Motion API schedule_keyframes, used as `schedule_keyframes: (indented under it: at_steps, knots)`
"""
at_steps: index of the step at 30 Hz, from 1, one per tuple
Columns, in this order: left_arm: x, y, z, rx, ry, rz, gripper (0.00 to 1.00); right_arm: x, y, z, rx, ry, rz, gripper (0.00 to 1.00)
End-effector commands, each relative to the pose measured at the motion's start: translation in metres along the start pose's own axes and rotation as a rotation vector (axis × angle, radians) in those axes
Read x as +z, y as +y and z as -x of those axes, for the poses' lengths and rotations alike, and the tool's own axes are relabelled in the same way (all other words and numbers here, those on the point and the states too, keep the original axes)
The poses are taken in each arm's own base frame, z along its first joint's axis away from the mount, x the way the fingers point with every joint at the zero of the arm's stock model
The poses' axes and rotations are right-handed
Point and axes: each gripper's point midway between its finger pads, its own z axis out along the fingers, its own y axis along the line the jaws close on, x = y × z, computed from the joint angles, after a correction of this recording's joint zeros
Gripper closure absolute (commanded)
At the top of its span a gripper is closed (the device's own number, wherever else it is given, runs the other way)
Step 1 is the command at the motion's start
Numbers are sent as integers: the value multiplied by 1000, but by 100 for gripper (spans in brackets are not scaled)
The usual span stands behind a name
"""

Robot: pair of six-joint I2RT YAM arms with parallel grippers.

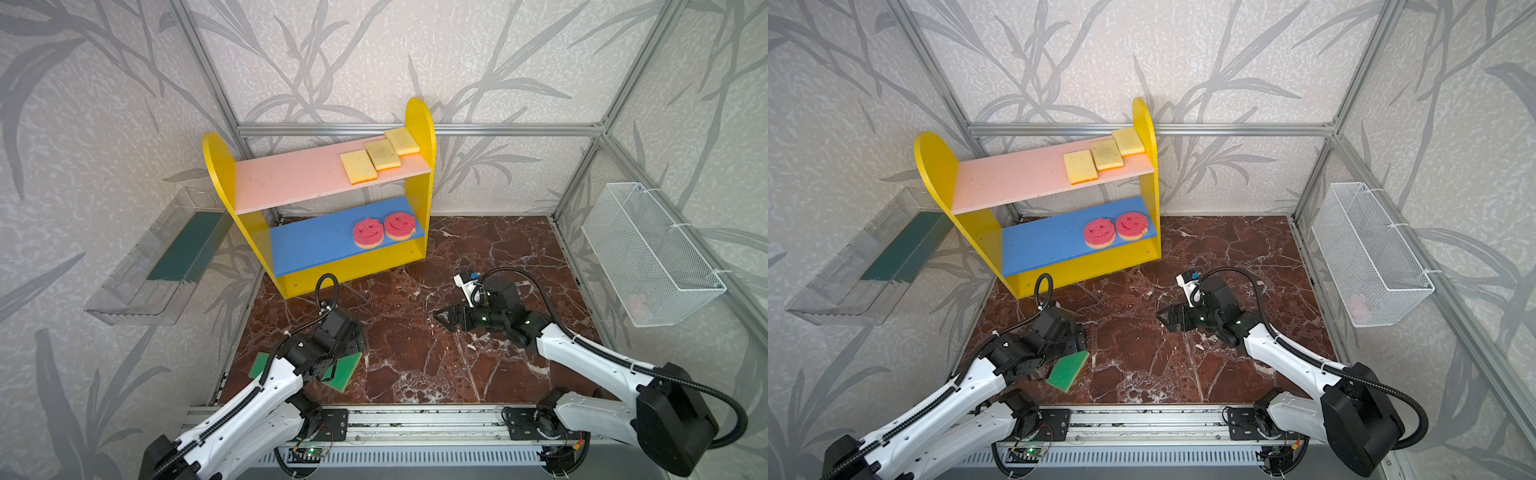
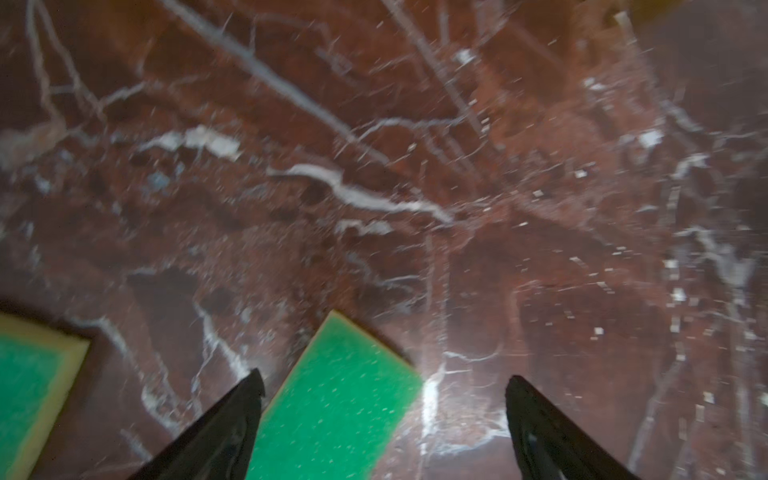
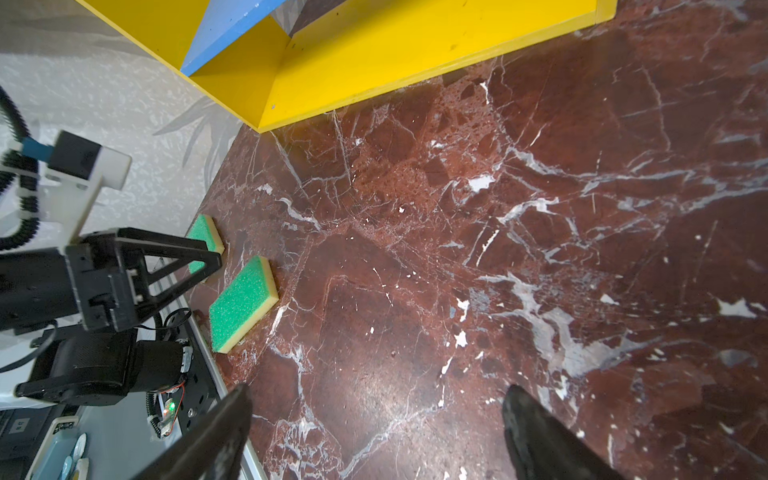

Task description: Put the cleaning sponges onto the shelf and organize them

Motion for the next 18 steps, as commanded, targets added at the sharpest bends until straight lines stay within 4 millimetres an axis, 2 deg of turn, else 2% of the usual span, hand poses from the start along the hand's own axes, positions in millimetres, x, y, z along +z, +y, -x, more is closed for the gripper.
schedule_keyframes:
  at_steps: [1,11,14,18]
  knots:
    - [10,32,-18,-78,15,129,7,-2,5,4,-8,-23,26,8]
    - [42,28,-53,-143,96,58,8,7,4,0,9,2,43,8]
    - [47,19,-58,-155,112,20,9,7,3,1,8,1,41,8]
    - [44,-1,-54,-160,87,-37,9,9,1,0,13,5,38,8]
